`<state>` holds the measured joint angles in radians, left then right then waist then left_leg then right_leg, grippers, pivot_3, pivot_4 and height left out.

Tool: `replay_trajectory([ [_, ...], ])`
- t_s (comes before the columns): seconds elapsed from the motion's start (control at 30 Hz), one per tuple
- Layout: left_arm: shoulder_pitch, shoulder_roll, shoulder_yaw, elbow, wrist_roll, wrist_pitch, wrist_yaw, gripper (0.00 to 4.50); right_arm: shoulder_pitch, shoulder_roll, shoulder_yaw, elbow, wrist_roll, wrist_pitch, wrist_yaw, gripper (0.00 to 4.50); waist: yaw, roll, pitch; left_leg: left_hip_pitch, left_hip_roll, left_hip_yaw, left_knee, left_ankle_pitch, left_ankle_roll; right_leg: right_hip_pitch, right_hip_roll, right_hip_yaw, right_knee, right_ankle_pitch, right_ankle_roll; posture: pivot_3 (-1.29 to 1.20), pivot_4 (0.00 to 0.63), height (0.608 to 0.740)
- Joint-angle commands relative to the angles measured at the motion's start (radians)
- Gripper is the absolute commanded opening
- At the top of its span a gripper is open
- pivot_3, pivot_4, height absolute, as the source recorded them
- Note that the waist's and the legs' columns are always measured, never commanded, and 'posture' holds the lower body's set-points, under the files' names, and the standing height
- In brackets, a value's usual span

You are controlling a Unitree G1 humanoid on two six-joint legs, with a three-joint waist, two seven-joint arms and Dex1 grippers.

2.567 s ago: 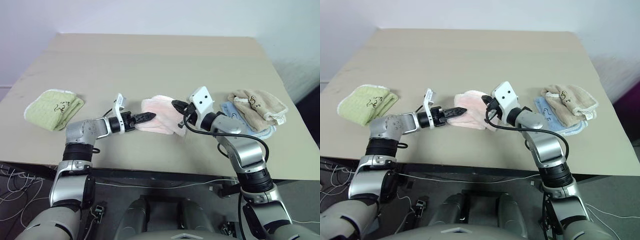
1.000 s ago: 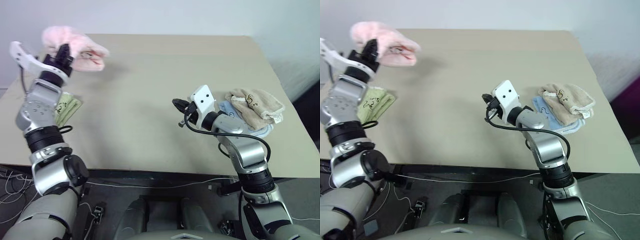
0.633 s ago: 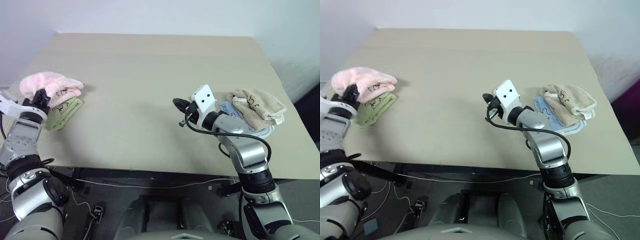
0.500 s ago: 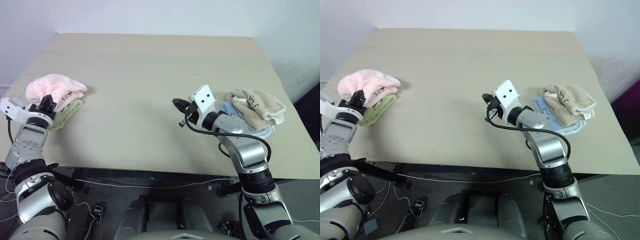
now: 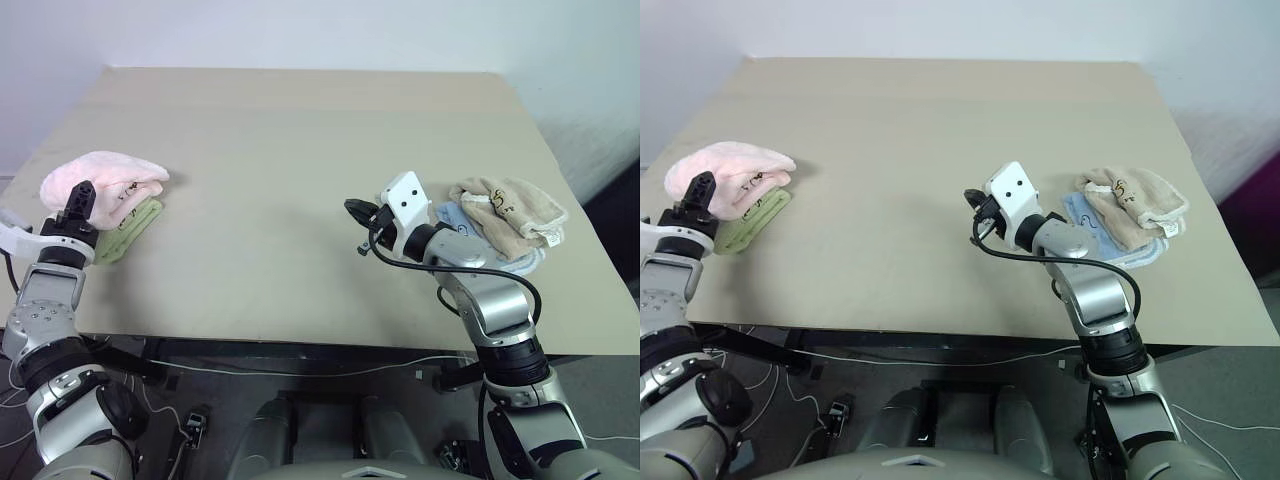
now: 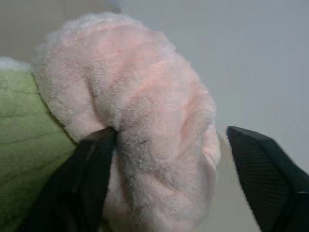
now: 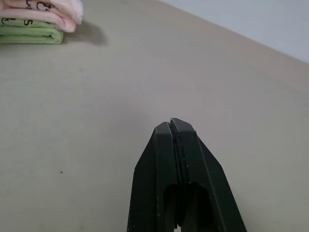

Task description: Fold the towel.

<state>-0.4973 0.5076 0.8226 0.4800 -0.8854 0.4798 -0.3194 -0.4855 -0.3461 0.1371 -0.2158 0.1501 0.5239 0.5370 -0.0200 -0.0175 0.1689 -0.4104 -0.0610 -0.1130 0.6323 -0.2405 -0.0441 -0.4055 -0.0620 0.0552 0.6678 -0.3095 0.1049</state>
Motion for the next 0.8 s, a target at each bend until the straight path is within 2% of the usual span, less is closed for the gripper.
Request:
replay_trajectory([
  [0.03, 0.06, 0.004, 0.032, -0.096, -0.03, 0.016, 0.03, 4.49, -0.009, 0.001, 0.003, -0.018, -0.001, -0.016, 0.002, 0.0, -0.001, 0.0, 0.0, 0.0, 0.0, 0.0, 0.0, 0.0, 0.0, 0.0, 0.0, 0.0, 0.0, 0.0, 0.0, 0.0, 0.15, 0.74],
  [0.17, 0.142, -0.013, 0.065, -0.158, -0.077, 0.023, 0.034, 4.49, -0.013, 0.005, 0.008, -0.009, 0.0, -0.017, 0.003, 0.0, -0.001, 0.0, 0.0, 0.0, 0.0, 0.0, 0.0, 0.0, 0.0, 0.0, 0.0, 0.0, 0.0, 0.0, 0.0, 0.0, 0.15, 0.74],
  [0.33, 0.187, -0.038, 0.07, -0.346, -0.191, 0.039, -0.02, 4.49, -0.025, 0.011, 0.017, 0.012, 0.004, -0.023, 0.014, 0.0, 0.007, -0.002, -0.001, 0.0, 0.0, 0.0, 0.0, 0.0, 0.0, 0.001, 0.0, 0.0, 0.0, 0.0, 0.0, 0.0, 0.15, 0.74],
  [0.43, 0.223, -0.023, -0.078, -0.531, -0.187, 0.115, -0.076, 4.49, -0.027, 0.015, 0.021, 0.023, 0.005, -0.025, 0.019, 0.0, 0.008, -0.002, -0.001, 0.0, 0.0, 0.0, 0.0, 0.0, 0.0, 0.002, 0.0, 0.0, -0.002, 0.0, -0.001, 0.0, 0.15, 0.74],
  [0.5, 0.242, -0.011, -0.225, -0.647, -0.137, 0.15, -0.117, 4.49, -0.024, 0.011, 0.013, 0.026, 0.007, -0.029, 0.022, 0.0, 0.009, -0.002, -0.001, 0.0, 0.0, 0.0, 0.0, 0.0, 0.0, 0.002, 0.0, 0.0, -0.002, 0.0, -0.001, 0.0, 0.15, 0.74],
  [0.6, 0.239, -0.005, -0.344, -0.715, -0.101, 0.168, -0.137, 4.49, -0.024, 0.008, -0.003, 0.03, 0.011, -0.032, 0.021, 0.0, 0.005, -0.001, -0.001, 0.001, 0.0, 0.001, 0.0, 0.0, 0.0, 0.002, 0.0, 0.0, -0.001, 0.0, -0.001, 0.0, 0.15, 0.74],
  [0.73, 0.157, 0.078, -0.703, -0.626, 0.343, -0.022, -0.179, 4.49, -0.006, -0.012, -0.074, 0.052, 0.015, -0.056, -0.007, 0.0, 0.0, -0.001, -0.001, 0.001, 0.001, 0.001, -0.001, 0.0, -0.001, 0.001, 0.002, 0.001, -0.001, 0.001, -0.001, 0.0, 0.15, 0.74],
  [0.8, 0.099, 0.076, -0.804, -0.509, 0.476, -0.134, -0.211, 4.49, 0.019, -0.018, -0.098, 0.046, 0.016, -0.067, -0.016, 0.0, 0.002, -0.001, -0.001, 0.001, 0.001, 0.002, -0.002, 0.0, -0.001, 0.001, 0.004, 0.001, -0.001, 0.001, -0.001, 0.0, 0.15, 0.74],
])
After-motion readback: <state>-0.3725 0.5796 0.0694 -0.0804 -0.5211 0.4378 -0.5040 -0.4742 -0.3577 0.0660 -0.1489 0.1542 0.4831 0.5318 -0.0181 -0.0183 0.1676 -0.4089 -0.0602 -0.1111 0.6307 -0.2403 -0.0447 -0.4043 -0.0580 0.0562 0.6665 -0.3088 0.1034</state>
